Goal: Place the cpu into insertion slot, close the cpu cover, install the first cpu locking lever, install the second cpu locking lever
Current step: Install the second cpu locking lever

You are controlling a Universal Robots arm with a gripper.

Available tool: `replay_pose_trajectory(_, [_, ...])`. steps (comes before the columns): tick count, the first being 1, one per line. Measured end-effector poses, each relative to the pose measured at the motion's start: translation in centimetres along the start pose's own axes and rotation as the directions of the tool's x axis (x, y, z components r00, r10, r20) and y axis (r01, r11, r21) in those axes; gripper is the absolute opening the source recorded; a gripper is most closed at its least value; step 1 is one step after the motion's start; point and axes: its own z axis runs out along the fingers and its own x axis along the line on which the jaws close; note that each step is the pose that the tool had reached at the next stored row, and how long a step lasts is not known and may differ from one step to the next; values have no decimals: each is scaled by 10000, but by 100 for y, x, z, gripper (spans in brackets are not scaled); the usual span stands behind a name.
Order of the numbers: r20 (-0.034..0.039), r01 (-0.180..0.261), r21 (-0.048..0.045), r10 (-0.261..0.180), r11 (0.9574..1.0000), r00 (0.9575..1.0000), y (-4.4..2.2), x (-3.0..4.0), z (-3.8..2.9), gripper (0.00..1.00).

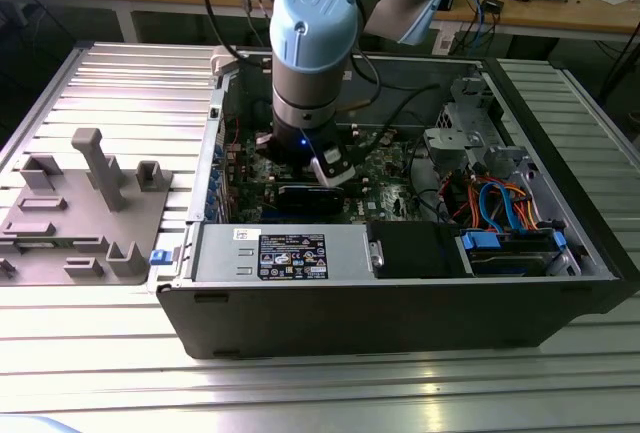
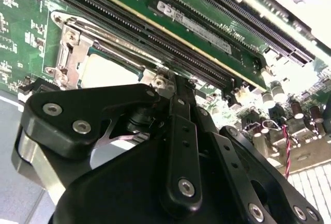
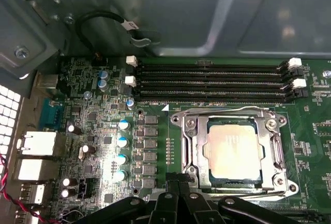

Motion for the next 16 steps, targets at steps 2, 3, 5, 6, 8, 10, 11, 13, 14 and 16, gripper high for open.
replay_pose_trajectory(2, [-2,-1,5,1,10000,10000,10,1,-33,11])
replay_pose_trajectory(3, [-1,-1,5,1,10000,10000,17,1,-54,11])
replay_pose_trajectory(5, [-2,-1,4,1,10000,10000,32,5,-98,11])
replay_pose_trajectory(6, [-2,-1,5,1,10000,10000,38,5,-118,11])
replay_pose_trajectory(8, [-2,-1,5,1,10000,10000,49,6,-151,11])
replay_pose_trajectory(10, [-1,0,-1,0,10000,10000,50,6,-154,11])
replay_pose_trajectory(11, [-1,-1,-1,1,10000,10000,50,6,-154,11])
replay_pose_trajectory(13, [-1,-1,0,1,10000,10000,50,6,-155,11])
replay_pose_trajectory(14, [-1,-1,0,1,10000,10000,50,6,-155,11])
replay_pose_trajectory(16, [-2,-1,-1,1,10000,10000,50,6,-155,11])
